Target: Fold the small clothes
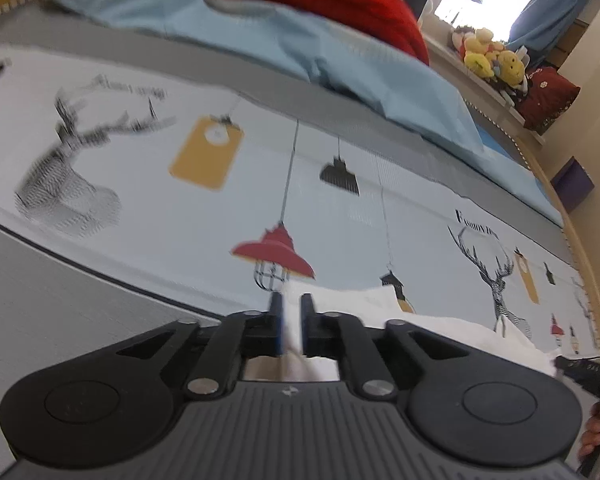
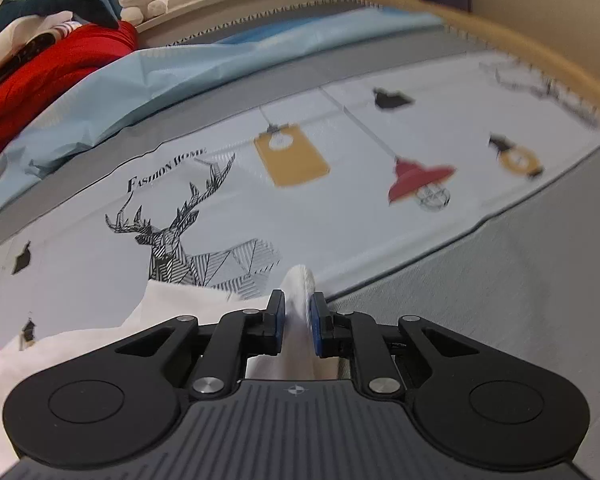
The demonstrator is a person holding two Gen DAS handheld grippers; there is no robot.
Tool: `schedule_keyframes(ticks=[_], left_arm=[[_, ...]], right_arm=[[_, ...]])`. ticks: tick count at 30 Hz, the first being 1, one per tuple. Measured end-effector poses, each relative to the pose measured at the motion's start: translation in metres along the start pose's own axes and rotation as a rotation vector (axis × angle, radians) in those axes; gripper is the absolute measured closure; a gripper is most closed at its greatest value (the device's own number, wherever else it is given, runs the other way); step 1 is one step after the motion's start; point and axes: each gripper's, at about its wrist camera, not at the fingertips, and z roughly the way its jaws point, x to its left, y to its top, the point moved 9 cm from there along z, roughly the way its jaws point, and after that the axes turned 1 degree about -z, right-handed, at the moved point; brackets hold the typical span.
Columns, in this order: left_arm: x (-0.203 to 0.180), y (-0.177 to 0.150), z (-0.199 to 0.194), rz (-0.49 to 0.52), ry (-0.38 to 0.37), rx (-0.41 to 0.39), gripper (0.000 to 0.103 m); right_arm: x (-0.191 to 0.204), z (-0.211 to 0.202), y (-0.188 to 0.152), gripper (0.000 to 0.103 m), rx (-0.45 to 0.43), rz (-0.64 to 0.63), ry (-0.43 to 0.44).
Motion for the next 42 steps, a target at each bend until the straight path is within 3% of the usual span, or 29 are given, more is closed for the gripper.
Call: schedule_keyframes(ticks=[1, 3, 8, 9, 11, 12, 14, 17, 19, 21, 23, 26, 29, 33, 35, 37, 39, 42], left_arm=[[0.0, -0.001, 0.007, -0.013, -0.014, 0.018, 0.074], [-0.002, -0.006, 0.02, -0.033, -0.026, 0.049, 0.065], [-0.004, -0.015, 0.045, -0.015, 0.01, 0.1, 0.067], [-0.005, -0.016, 0.046, -0.01, 0.014, 0.106, 0.069], [-0.006, -0.018, 0.047, 0.014, 0.013, 0.123, 0.089], [-0.007, -0.018, 0.045, 0.03, 0.018, 0.12, 0.096], [-0.007, -0.007, 0.034, 0.055, 0.033, 0.06, 0.097], [-0.007, 0.015, 0.012, 0.043, 0.026, -0.063, 0.098], [-0.009, 0.024, 0.004, 0.082, 0.062, -0.14, 0.098], [-0.008, 0.026, 0.007, 0.093, 0.098, -0.159, 0.096], [-0.003, 0.024, 0.015, 0.067, 0.139, -0.125, 0.096], [-0.006, 0.025, 0.008, 0.032, 0.091, -0.109, 0.092], [-0.019, 0.021, -0.001, 0.07, 0.01, -0.076, 0.088], [-0.034, -0.015, 0.007, 0.167, -0.097, 0.122, 0.086], [-0.029, -0.04, 0.016, 0.239, -0.064, 0.229, 0.086], [-0.015, -0.069, 0.029, 0.286, -0.009, 0.35, 0.086], [-0.005, -0.082, 0.026, 0.299, -0.009, 0.355, 0.086], [-0.002, -0.079, 0.0, 0.33, 0.033, 0.361, 0.084]], right_arm=[[-0.001, 0.0, -0.001, 0.085, 0.005, -0.014, 0.005], [-0.006, 0.001, -0.001, 0.08, 0.008, -0.027, 0.005], [-0.01, 0.005, -0.01, 0.079, 0.051, -0.006, 0.03], [-0.006, 0.007, -0.01, 0.079, 0.051, -0.012, 0.031], [-0.002, 0.008, -0.009, 0.083, 0.05, -0.033, 0.04], [-0.001, 0.007, -0.007, 0.098, 0.035, -0.049, 0.027], [0.003, -0.001, 0.004, 0.098, -0.028, -0.047, 0.022], [0.015, -0.023, 0.025, 0.098, -0.148, -0.005, 0.083], [0.025, -0.036, 0.036, 0.098, -0.235, -0.01, 0.116], [0.029, -0.034, 0.04, 0.098, -0.255, -0.02, 0.099], [0.026, -0.014, 0.033, 0.095, -0.166, -0.026, 0.041], [0.013, -0.004, 0.024, 0.09, -0.092, -0.01, -0.011], [0.013, -0.02, 0.027, 0.09, -0.099, -0.04, 0.037], [0.027, -0.036, 0.002, 0.078, 0.031, -0.126, 0.197], [0.032, -0.039, -0.024, 0.076, 0.139, -0.216, 0.242], [0.026, -0.037, -0.057, 0.075, 0.242, -0.355, 0.177], [0.012, -0.037, -0.077, 0.073, 0.29, -0.425, 0.087], [0.0, -0.06, -0.083, 0.067, 0.299, -0.389, 0.081]])
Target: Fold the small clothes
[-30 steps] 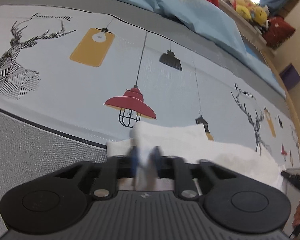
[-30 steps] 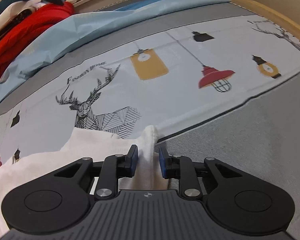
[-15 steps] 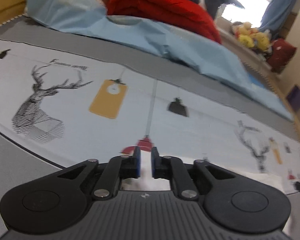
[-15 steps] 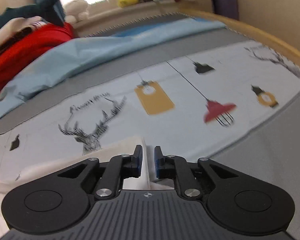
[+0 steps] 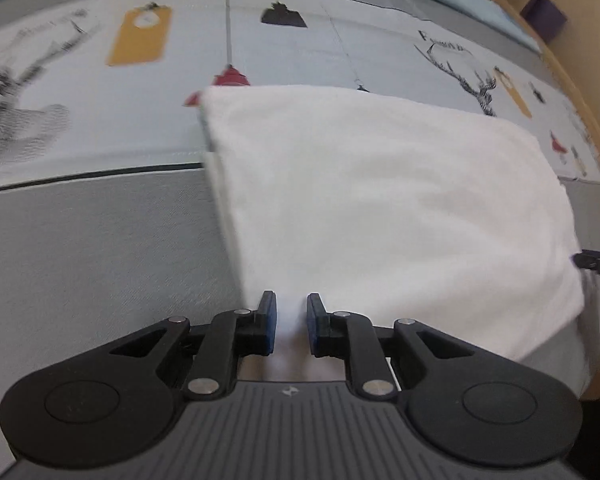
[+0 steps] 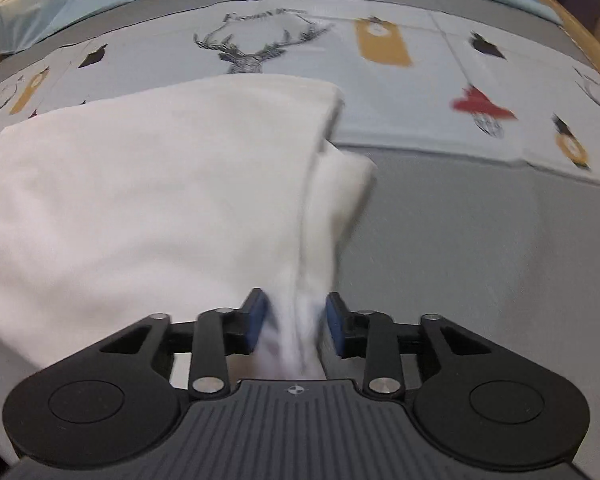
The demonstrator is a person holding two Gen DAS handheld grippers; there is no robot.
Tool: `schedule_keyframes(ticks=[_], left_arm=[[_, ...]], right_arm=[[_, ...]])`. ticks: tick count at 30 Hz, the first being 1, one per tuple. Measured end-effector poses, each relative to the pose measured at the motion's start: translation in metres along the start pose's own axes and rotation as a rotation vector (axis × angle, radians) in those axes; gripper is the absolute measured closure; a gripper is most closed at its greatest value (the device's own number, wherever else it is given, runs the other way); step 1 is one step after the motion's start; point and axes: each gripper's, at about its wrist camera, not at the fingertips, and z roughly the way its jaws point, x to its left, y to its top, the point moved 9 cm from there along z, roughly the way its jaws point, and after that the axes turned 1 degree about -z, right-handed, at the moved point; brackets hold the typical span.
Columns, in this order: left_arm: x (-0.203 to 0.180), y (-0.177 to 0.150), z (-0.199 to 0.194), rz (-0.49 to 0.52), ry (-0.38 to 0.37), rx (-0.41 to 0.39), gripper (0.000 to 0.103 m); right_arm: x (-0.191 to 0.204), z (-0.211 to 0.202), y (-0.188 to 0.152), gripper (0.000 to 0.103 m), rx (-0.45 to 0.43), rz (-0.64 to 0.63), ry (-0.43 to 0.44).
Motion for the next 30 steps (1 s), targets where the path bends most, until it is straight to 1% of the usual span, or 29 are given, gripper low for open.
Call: schedule_keyframes(ticks=[1, 2, 4, 5, 7, 8, 9, 10, 12, 13, 14, 15, 16, 17, 18, 22, 24, 30], left_arm=[[0.001, -0.003, -0.01, 0.001, 0.01, -0.008, 0.08], [0.002, -0.007, -0.02, -0.012, 0.003, -0.018, 0.078], [0.004, -0.019, -0.033, -0.08, -0.035, -0.032, 0.066], [0.003, -0.023, -0.036, -0.115, -0.051, -0.039, 0.064], [0.004, -0.037, -0.029, -0.174, -0.066, -0.045, 0.063], [-0.001, -0.045, -0.022, -0.2, -0.073, -0.014, 0.064], [-0.001, -0.056, -0.013, -0.219, -0.071, 0.047, 0.065], [0.0, -0.064, -0.004, -0.222, -0.044, 0.102, 0.068], [-0.004, -0.065, -0.004, -0.152, -0.014, 0.087, 0.07], [-0.008, -0.067, -0.005, -0.122, -0.018, 0.087, 0.077], [-0.01, -0.07, -0.004, -0.102, -0.015, 0.097, 0.081], [-0.01, -0.073, -0.004, -0.082, 0.0, 0.101, 0.086], [-0.011, -0.074, -0.005, -0.057, 0.016, 0.097, 0.089], [-0.012, -0.074, -0.006, -0.046, 0.019, 0.092, 0.089], [-0.012, -0.073, -0.007, -0.044, 0.02, 0.087, 0.09], [-0.014, -0.07, -0.01, -0.025, 0.031, 0.077, 0.091], [-0.014, -0.074, -0.008, -0.021, 0.03, 0.074, 0.092], [-0.014, -0.079, -0.016, -0.012, -0.001, 0.062, 0.097]], right_arm=[[0.0, -0.008, -0.004, 0.066, -0.006, 0.008, 0.017], [0.003, -0.014, -0.009, 0.066, -0.011, 0.012, 0.03], [0.007, -0.02, -0.022, 0.064, -0.013, 0.031, 0.054], [0.007, -0.018, -0.029, 0.063, -0.004, 0.046, 0.054], [0.007, -0.013, -0.045, 0.062, 0.037, 0.054, 0.027], [0.008, -0.013, -0.049, 0.062, 0.043, 0.04, 0.009], [0.009, -0.011, -0.052, 0.062, 0.044, 0.023, -0.012], [0.008, -0.008, -0.056, 0.062, 0.049, 0.021, -0.026], [0.005, -0.001, -0.06, 0.062, 0.071, 0.041, -0.033], [0.005, 0.0, -0.06, 0.062, 0.073, 0.045, -0.036], [0.005, 0.0, -0.06, 0.063, 0.072, 0.047, -0.037], [0.005, -0.001, -0.059, 0.065, 0.065, 0.048, -0.041], [0.004, -0.002, -0.059, 0.075, 0.059, 0.046, -0.048], [0.003, -0.004, -0.058, 0.082, 0.054, 0.046, -0.049], [0.002, -0.006, -0.058, 0.093, 0.049, 0.053, -0.046], [-0.002, -0.013, -0.059, 0.096, 0.032, 0.085, -0.038], [-0.003, -0.018, -0.059, 0.096, 0.022, 0.084, -0.037], [-0.007, -0.033, -0.056, 0.099, -0.014, 0.092, -0.05]])
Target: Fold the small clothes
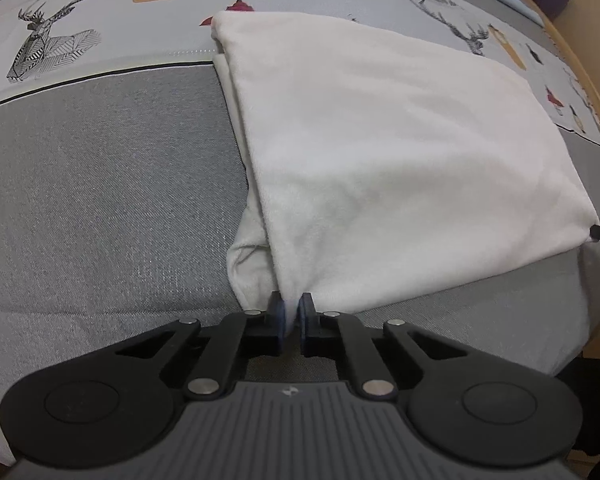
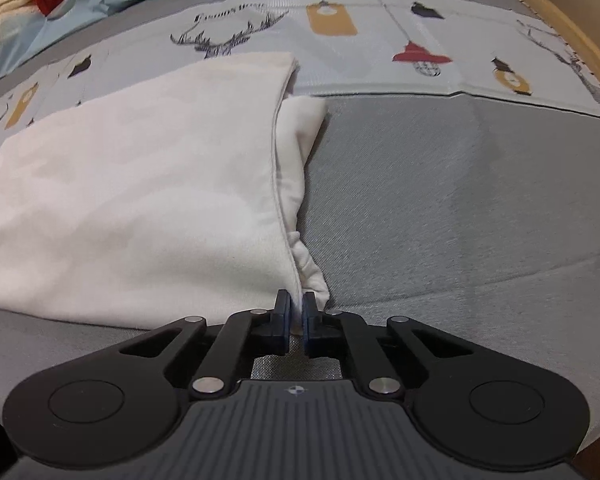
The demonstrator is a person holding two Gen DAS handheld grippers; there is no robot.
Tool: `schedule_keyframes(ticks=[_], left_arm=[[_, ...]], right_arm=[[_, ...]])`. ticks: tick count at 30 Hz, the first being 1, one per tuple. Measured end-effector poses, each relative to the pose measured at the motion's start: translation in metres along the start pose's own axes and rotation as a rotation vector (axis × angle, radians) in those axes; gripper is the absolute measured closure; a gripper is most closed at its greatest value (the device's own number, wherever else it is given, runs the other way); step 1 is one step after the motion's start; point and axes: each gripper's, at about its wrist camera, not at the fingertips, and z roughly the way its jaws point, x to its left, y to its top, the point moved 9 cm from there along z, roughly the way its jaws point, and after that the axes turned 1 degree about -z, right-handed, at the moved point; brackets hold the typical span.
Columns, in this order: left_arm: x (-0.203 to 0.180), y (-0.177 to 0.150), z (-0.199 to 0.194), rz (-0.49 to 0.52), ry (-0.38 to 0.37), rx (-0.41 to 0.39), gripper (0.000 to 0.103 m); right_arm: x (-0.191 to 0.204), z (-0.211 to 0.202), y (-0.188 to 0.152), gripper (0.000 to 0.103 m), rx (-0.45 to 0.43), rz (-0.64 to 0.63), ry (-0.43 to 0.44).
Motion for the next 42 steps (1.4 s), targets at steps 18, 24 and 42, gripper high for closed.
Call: schedule_keyframes(ticks=[18, 24, 42], left_arm=[[0.002, -0.036, -0.045, 0.087, -0.02, -0.089, 0.091], [-0.025, -0.034, -0.027, 0.146, -0.011, -0.051, 0.091], [-0.01, -0.021, -0.043, 0.046, 0.101, -0.121, 0.073]], right_arm=[[-0.03, -0.045, -0.039, 0.098, -0.018, 0.06, -0.061], [-0.005, -0.032, -0.033, 0.098, -0.031, -0.003, -0.006], [-0.026, -0.064, -0.005, 0.082, -0.193, -0.037, -0.312]])
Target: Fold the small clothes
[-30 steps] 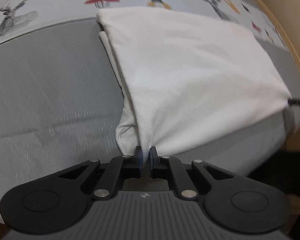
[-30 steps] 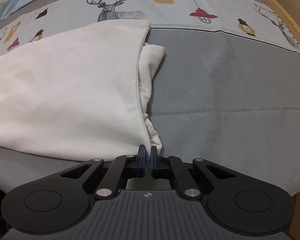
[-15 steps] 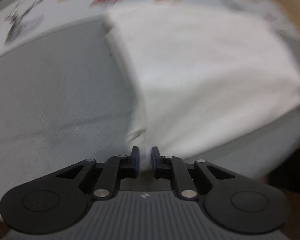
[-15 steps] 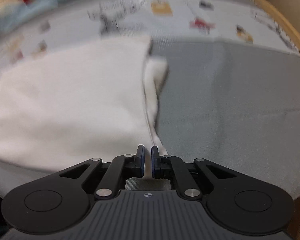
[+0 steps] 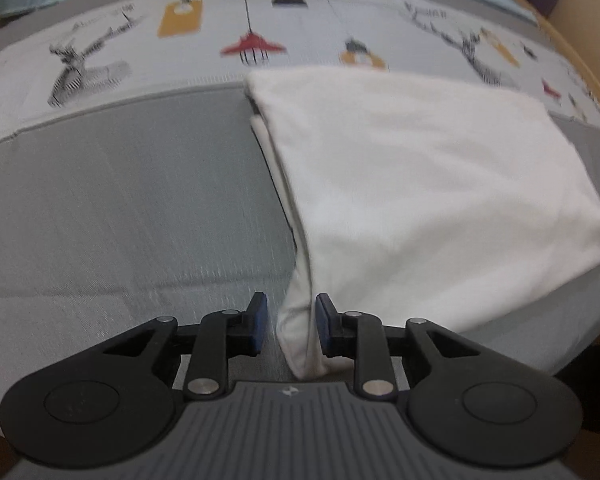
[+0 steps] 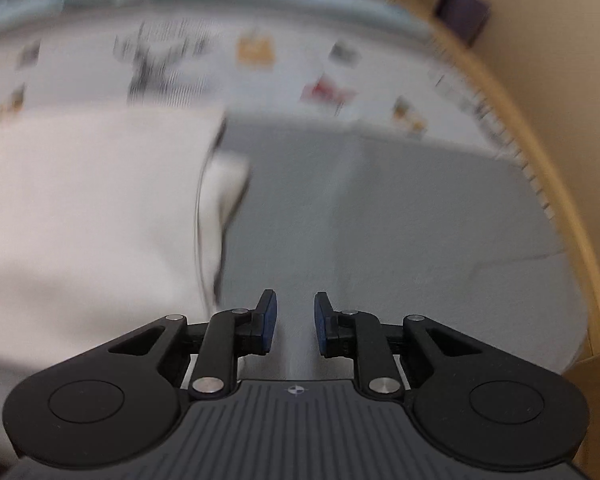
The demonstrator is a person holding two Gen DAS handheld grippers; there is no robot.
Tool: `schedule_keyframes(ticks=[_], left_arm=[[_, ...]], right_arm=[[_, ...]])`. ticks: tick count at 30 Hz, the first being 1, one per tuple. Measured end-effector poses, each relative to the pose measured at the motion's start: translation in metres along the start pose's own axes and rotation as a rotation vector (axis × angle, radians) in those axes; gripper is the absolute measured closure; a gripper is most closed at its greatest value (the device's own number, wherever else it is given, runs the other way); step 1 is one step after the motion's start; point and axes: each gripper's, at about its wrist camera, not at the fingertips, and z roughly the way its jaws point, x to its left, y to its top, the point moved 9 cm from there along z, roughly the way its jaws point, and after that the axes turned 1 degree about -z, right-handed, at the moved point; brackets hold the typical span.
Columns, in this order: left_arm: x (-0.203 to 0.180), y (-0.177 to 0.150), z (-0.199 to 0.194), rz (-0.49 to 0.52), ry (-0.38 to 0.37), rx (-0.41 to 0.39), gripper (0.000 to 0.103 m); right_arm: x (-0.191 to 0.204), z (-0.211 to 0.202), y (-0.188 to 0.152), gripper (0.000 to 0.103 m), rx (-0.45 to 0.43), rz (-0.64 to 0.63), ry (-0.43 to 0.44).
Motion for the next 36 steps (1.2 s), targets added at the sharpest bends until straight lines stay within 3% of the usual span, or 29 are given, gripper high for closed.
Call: schedule_keyframes(ticks=[4, 6, 11, 13, 16, 20, 25, 36], left_arm=[[0.012, 0.005, -0.014, -0.071, 0.001, -0.058, 0.058], [0.013, 0.011, -0.021, -0.094, 0.007, -0.093, 0.058], [0.003, 0.025, -0.052, -0.106, -0.002, -0.231, 0.052], [-0.008, 0.025, -0.064, -0.098, -0.033, -0.27, 0.04], [-0.029, 0.023, -0.077, -0.057, -0.076, -0.312, 0.033], [-0.045, 0.016, -0.083, -0.015, -0.061, -0.34, 0.033], [-0.034, 0.016, -0.076, -0.063, -0.043, -0.323, 0.031], [-0.026, 0.016, -0.055, -0.058, -0.01, -0.261, 0.025]], right_arm=[[0.003, -0.048, 0.031, 0.08, -0.197, 0.05, 0.034], [0.005, -0.071, 0.041, 0.078, -0.285, 0.074, 0.05], [0.017, -0.106, 0.047, 0.064, -0.384, 0.143, 0.112], [0.024, -0.108, 0.04, 0.062, -0.393, 0.177, 0.131], [0.042, -0.111, 0.033, 0.06, -0.39, 0.216, 0.158], [0.078, -0.112, 0.027, 0.06, -0.385, 0.159, 0.195], [0.108, -0.108, 0.024, 0.06, -0.346, 0.134, 0.285], [0.151, -0.104, 0.02, 0.06, -0.311, 0.014, 0.285]])
